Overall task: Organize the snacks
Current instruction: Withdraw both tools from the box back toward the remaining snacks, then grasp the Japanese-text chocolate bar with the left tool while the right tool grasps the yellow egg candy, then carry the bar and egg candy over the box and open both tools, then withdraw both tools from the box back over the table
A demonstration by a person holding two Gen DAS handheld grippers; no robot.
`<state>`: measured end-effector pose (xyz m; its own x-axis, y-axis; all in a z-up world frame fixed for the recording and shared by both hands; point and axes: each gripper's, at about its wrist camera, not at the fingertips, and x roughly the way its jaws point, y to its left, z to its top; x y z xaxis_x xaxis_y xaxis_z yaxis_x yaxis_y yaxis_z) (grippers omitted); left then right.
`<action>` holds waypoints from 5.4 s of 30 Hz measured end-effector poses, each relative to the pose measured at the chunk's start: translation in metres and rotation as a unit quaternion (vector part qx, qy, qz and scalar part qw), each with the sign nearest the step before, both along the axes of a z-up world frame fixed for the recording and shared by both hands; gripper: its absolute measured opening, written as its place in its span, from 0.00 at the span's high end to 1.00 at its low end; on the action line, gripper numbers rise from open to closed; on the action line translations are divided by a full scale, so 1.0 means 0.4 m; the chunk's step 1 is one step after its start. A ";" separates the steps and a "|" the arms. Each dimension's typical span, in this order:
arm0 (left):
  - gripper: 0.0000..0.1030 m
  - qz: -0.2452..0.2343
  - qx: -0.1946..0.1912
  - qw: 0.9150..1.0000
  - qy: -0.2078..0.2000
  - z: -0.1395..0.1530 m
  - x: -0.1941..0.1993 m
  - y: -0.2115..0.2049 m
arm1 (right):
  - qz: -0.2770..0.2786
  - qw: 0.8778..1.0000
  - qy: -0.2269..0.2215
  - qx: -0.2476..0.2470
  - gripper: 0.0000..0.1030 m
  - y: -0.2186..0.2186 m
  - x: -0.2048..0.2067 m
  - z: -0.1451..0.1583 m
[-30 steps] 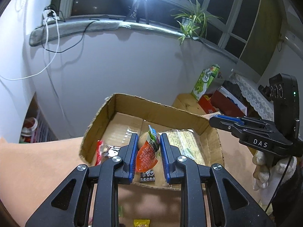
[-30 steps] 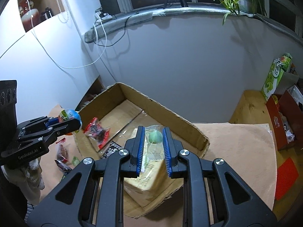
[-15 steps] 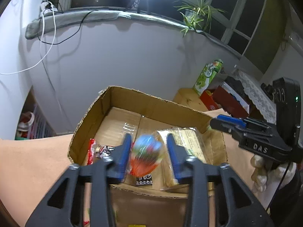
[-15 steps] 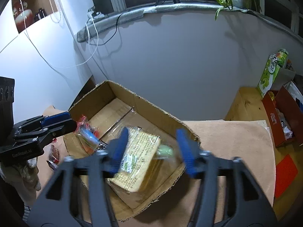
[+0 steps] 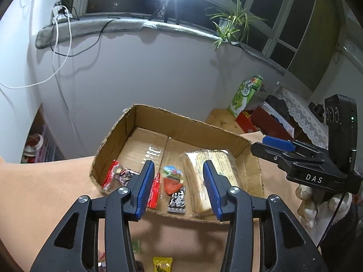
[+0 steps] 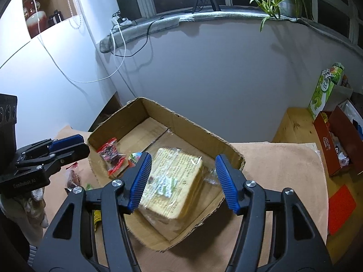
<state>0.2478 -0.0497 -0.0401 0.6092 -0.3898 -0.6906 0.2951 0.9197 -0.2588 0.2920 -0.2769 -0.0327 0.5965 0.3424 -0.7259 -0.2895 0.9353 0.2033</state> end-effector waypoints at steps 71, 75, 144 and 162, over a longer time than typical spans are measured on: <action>0.53 0.217 0.055 0.971 0.085 -0.248 -0.573 0.092 | 0.334 0.938 0.018 -0.088 0.74 0.455 -0.314 -0.244; 0.54 0.202 0.082 0.973 0.071 -0.252 -0.575 0.079 | 0.333 0.939 0.010 -0.089 0.74 0.452 -0.322 -0.245; 0.74 0.057 0.021 0.998 -0.033 -0.015 0.056 0.088 | 0.076 0.997 -0.001 0.007 0.75 0.147 0.125 -0.013; 0.67 0.058 0.012 0.998 -0.012 -0.015 0.107 0.075 | 0.065 0.998 0.006 0.009 0.55 0.147 0.147 -0.018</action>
